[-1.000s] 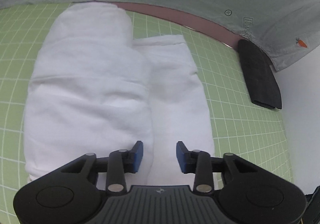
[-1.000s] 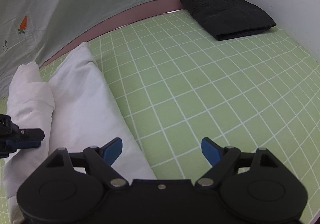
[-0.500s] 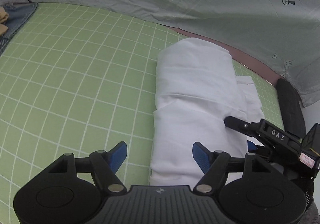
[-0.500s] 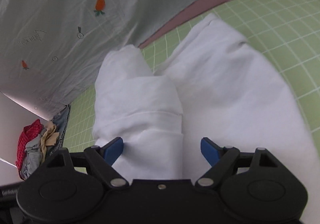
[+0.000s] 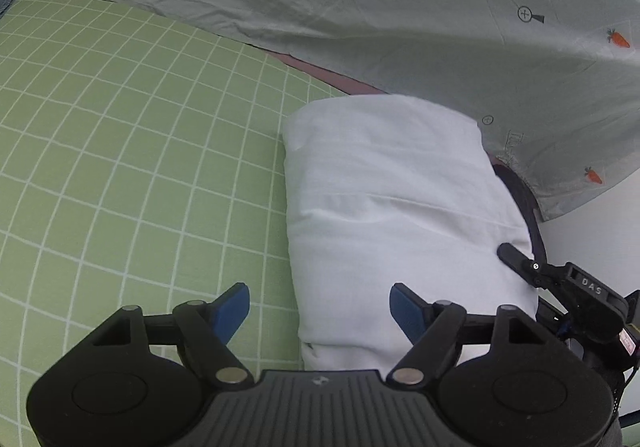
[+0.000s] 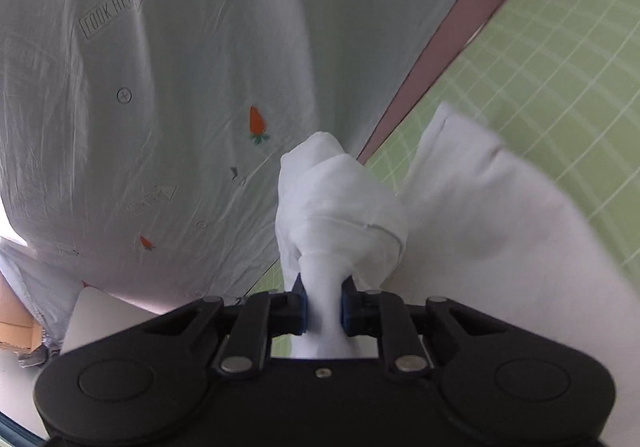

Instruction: Fold clothes

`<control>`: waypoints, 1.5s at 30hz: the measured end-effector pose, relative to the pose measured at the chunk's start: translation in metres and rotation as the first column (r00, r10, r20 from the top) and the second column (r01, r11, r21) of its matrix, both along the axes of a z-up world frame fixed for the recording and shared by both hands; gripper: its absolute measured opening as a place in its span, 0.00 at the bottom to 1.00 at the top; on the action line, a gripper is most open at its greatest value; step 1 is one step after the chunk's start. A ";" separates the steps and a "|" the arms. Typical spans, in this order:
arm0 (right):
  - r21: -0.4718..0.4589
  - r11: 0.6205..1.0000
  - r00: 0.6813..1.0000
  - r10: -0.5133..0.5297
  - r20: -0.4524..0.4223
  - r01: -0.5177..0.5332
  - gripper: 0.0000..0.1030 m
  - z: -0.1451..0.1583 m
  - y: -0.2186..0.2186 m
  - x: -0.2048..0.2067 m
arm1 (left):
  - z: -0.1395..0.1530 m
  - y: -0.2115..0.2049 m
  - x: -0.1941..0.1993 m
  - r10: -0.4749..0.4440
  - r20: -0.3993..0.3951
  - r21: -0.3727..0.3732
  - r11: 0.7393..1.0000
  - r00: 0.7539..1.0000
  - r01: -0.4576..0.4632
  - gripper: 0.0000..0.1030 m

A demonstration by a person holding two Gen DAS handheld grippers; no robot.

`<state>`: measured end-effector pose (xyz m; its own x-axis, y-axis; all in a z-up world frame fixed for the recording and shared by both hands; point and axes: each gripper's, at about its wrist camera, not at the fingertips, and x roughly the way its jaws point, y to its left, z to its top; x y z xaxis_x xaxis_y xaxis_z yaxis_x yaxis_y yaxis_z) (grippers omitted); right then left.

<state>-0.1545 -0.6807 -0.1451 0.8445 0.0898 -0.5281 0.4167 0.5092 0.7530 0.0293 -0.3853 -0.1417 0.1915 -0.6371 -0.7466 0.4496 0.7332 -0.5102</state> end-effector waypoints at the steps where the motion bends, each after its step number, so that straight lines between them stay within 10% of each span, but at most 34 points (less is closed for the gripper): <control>1: -0.041 0.999 0.999 -0.014 -0.041 0.012 0.26 0.000 -0.007 -0.004 | -0.003 -0.007 -0.001 -0.012 0.007 0.014 1.000 1.000 0.012 0.79; 3: -0.124 0.992 0.991 -0.047 -0.122 0.032 0.49 0.001 -0.021 -0.013 | -0.011 -0.020 -0.002 -0.028 0.008 0.038 0.999 1.000 0.027 0.79; 9: -0.208 0.978 0.974 -0.079 -0.214 0.034 0.78 -0.011 -0.033 -0.025 | -0.036 -0.045 -0.010 -0.078 -0.070 0.021 0.997 0.995 0.079 0.84; 21: -0.056 0.991 0.972 -0.131 -0.193 0.122 0.97 -0.055 -0.034 -0.012 | -0.071 -0.084 0.007 -0.137 -0.203 -0.037 0.990 0.970 0.133 0.96; 24: -0.052 0.993 0.974 -0.115 -0.194 0.107 0.93 -0.054 -0.026 -0.008 | -0.073 -0.086 0.008 -0.133 -0.213 -0.056 0.991 0.968 0.124 0.88; 28: 0.031 0.991 0.980 -0.124 -0.153 0.130 0.49 -0.049 -0.018 -0.016 | -0.050 -0.093 -0.006 -0.183 -0.130 -0.013 0.983 0.974 0.183 0.52; 31: 0.072 0.984 0.982 -0.157 -0.108 0.165 0.37 -0.041 -0.009 -0.033 | -0.025 -0.101 -0.024 -0.247 -0.063 0.005 0.969 0.967 0.248 0.45; 45: 0.139 0.926 0.933 -0.359 0.024 0.352 0.35 -0.011 -0.078 -0.212 | 0.027 -0.229 -0.174 -0.339 0.056 -0.024 0.940 0.939 0.341 0.43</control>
